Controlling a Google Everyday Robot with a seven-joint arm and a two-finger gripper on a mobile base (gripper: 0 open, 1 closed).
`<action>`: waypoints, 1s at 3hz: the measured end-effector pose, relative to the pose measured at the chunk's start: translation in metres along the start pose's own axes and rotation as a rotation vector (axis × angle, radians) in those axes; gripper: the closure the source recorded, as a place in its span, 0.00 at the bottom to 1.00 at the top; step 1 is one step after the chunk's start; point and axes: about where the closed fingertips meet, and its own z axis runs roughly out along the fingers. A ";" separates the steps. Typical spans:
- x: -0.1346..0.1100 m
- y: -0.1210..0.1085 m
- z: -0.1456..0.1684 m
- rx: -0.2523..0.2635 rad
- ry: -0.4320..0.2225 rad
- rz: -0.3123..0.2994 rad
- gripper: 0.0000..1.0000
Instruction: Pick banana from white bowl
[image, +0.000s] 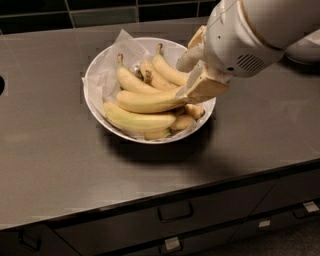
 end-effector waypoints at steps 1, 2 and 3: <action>0.000 0.002 0.006 -0.030 0.002 0.001 0.49; 0.001 0.000 0.015 -0.052 0.003 -0.007 0.46; 0.004 -0.003 0.024 -0.071 0.003 -0.007 0.47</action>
Offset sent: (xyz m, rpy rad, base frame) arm 0.0201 0.0057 -0.0314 -0.0159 0.0905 0.0400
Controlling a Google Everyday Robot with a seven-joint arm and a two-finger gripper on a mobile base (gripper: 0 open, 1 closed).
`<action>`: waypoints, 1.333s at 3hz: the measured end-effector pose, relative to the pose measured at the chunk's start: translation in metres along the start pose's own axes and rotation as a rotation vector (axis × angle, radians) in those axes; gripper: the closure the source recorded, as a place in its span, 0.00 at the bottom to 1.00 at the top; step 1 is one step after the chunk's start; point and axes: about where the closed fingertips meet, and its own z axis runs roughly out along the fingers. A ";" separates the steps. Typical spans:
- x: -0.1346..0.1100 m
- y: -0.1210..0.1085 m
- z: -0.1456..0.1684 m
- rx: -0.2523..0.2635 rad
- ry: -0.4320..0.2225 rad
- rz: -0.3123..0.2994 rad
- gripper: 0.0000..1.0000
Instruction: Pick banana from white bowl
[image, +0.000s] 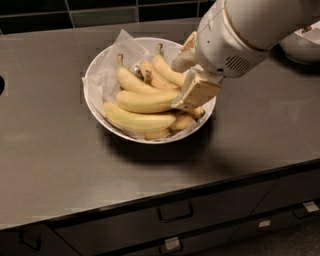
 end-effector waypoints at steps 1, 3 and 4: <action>0.006 -0.003 0.010 -0.024 0.008 0.002 0.47; 0.015 -0.005 0.033 -0.075 0.017 0.004 0.47; 0.017 -0.004 0.044 -0.107 0.021 0.002 0.46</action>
Offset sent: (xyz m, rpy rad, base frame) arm 0.0231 -0.0038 -0.0378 -0.0205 0.0797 0.0117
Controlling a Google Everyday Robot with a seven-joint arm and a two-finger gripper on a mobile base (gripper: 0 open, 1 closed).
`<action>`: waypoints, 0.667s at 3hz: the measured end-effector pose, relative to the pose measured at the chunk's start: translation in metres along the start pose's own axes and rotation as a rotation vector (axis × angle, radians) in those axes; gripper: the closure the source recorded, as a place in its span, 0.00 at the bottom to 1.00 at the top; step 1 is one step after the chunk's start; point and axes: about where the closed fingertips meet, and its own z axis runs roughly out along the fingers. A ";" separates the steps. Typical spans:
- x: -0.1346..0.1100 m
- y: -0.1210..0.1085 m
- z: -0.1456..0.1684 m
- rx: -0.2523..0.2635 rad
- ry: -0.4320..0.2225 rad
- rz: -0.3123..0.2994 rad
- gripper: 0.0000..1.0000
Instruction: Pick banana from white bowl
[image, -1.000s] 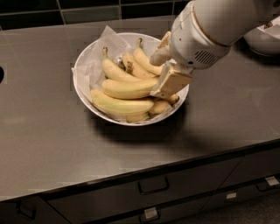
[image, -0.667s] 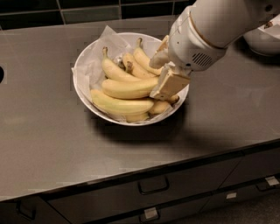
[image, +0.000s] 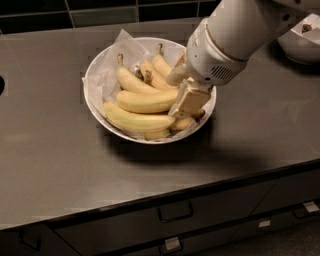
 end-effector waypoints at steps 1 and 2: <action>0.001 0.000 0.010 -0.030 0.004 -0.005 0.46; 0.001 0.000 0.010 -0.030 0.004 -0.005 0.72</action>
Offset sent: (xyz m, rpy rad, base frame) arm 0.0024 0.0029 -0.0084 -0.0079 0.0220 0.0141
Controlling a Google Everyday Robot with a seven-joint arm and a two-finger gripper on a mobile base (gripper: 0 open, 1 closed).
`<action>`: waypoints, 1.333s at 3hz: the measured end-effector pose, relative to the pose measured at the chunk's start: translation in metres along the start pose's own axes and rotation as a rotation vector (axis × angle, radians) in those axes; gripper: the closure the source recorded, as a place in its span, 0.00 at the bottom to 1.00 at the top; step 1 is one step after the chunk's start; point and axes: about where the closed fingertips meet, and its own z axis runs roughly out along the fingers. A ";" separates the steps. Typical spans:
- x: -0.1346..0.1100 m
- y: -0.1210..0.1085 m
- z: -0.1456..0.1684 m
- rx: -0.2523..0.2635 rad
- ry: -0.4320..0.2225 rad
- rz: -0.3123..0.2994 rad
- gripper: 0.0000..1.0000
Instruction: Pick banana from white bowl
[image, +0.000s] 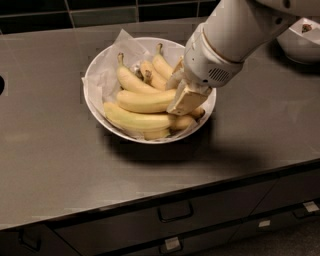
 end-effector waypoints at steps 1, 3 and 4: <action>0.000 0.000 0.000 0.000 0.000 0.000 0.96; -0.028 0.000 -0.046 0.108 -0.135 -0.071 1.00; -0.041 0.000 -0.062 0.140 -0.189 -0.111 1.00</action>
Offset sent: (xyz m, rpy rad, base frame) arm -0.0080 -0.0014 0.0287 0.1022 -0.0731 0.0124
